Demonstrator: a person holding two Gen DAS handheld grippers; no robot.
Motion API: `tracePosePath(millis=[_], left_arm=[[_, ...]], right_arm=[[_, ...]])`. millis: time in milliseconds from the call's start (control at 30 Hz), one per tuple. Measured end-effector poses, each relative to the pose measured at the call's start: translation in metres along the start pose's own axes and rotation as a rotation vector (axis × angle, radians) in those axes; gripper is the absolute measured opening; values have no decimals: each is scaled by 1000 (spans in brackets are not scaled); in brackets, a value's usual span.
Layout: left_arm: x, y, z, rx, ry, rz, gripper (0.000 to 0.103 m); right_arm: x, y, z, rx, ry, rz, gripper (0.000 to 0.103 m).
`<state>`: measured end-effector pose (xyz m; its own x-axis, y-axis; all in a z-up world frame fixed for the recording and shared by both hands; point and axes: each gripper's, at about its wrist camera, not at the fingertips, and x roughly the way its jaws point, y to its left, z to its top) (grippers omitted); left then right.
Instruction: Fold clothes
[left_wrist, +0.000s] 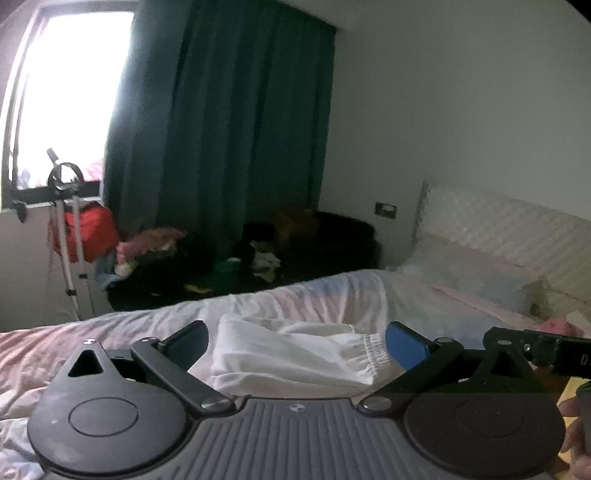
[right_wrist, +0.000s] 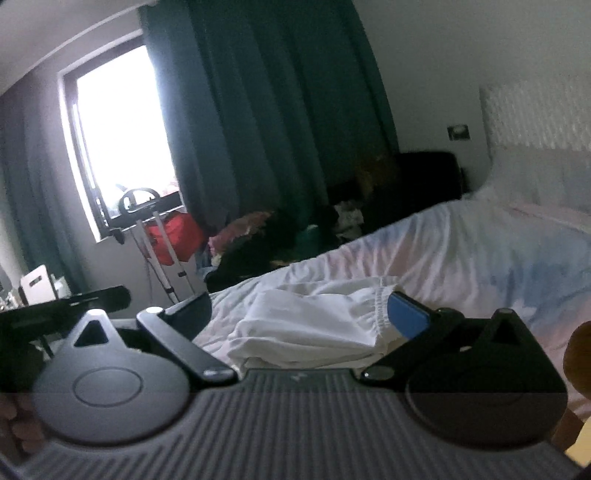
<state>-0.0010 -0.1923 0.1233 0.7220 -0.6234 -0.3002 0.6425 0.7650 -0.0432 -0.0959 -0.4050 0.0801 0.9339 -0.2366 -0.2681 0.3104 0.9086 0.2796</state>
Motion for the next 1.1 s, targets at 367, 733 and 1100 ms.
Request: tracePosePath(millis=[367, 733, 1100], left_arm=[[-55, -18, -41, 96, 12, 92, 103], [-49, 8, -84, 29, -35, 179, 103], [-49, 12, -111, 46, -33, 210, 103]], right_arm=[[-33, 35, -41, -136, -89, -36, 103], [-11, 41, -86, -179, -77, -73, 103], [3, 33, -95, -146, -61, -131, 103]])
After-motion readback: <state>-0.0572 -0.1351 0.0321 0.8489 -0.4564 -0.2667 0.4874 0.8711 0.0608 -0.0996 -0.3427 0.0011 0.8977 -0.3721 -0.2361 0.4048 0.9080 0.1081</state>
